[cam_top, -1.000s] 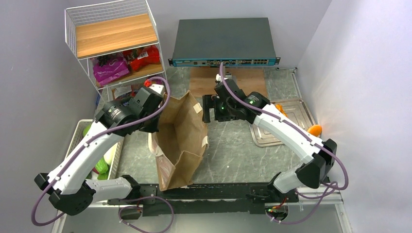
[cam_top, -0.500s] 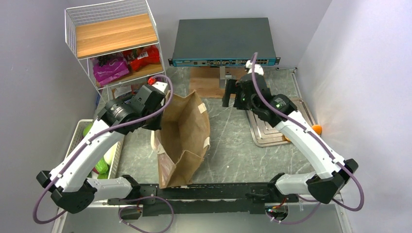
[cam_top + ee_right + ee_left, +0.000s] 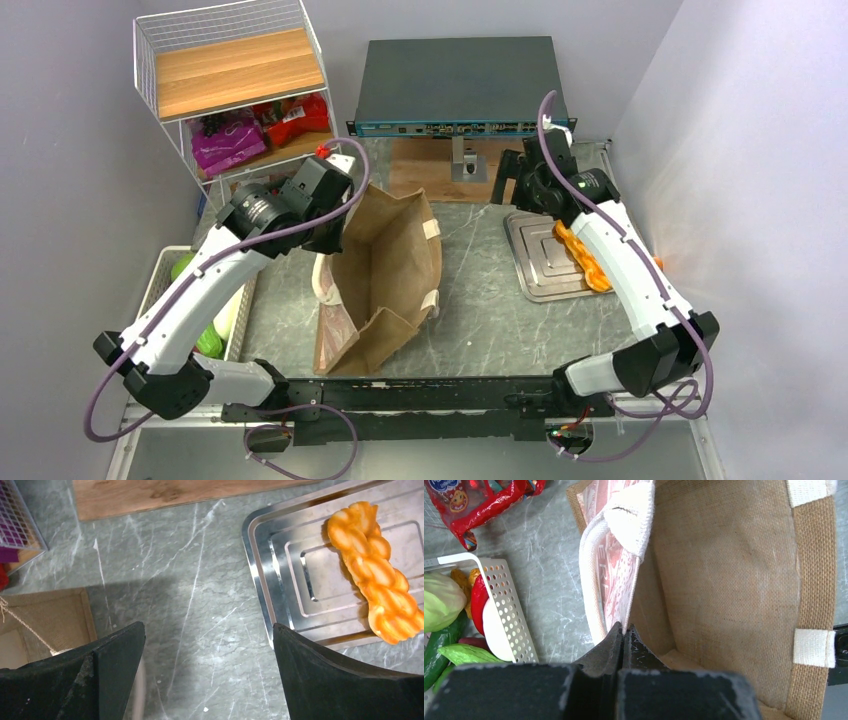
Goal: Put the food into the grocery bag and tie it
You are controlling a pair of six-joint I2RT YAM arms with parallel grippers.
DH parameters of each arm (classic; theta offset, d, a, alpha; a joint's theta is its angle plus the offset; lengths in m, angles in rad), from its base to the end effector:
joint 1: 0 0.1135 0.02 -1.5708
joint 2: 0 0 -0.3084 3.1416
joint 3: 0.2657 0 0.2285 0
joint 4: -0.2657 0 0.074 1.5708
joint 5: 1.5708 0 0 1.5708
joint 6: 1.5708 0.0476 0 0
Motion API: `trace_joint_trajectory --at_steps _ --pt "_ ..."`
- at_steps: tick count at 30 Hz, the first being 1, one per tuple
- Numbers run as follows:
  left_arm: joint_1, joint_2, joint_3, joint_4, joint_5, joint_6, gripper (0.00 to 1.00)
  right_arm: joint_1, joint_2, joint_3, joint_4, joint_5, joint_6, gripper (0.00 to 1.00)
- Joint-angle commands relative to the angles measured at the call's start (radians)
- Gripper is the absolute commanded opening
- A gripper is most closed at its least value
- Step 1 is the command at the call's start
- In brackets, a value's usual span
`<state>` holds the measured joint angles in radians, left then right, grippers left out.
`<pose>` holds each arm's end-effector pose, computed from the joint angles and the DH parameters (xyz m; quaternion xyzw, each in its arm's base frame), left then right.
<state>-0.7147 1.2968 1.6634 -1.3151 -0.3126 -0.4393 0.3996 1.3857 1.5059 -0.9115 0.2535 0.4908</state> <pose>0.1534 -0.1137 0.4485 0.0819 0.9380 -0.0408 0.3343 0.2436 0.0899 0.4172 0.0898 0.9144 0.0568 0.3905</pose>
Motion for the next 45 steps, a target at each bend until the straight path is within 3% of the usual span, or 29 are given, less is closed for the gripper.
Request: trace_joint_trajectory --at_steps 1,11,18,23,29,45 --pt "0.006 -0.007 0.041 0.001 -0.009 -0.031 0.0 -0.058 0.034 -0.001 -0.013 -0.055 0.023 1.0" --pt "0.024 -0.123 -0.083 0.094 0.022 0.034 0.0 -0.265 0.096 -0.044 -0.051 -0.15 0.131 1.0" --pt "0.035 -0.221 -0.201 0.191 0.043 0.099 0.0 -0.342 0.068 -0.099 -0.103 -0.068 0.272 1.0" --pt "0.035 -0.266 -0.24 0.19 0.031 0.129 0.0 -0.417 0.046 -0.131 -0.143 -0.008 0.463 1.0" --pt "0.037 -0.308 -0.283 0.235 0.068 0.164 0.0 -0.433 -0.012 -0.216 -0.066 0.028 0.702 1.0" --pt "0.038 -0.337 -0.35 0.293 0.019 0.184 0.0 -0.531 0.115 -0.306 -0.025 0.062 1.02 1.0"
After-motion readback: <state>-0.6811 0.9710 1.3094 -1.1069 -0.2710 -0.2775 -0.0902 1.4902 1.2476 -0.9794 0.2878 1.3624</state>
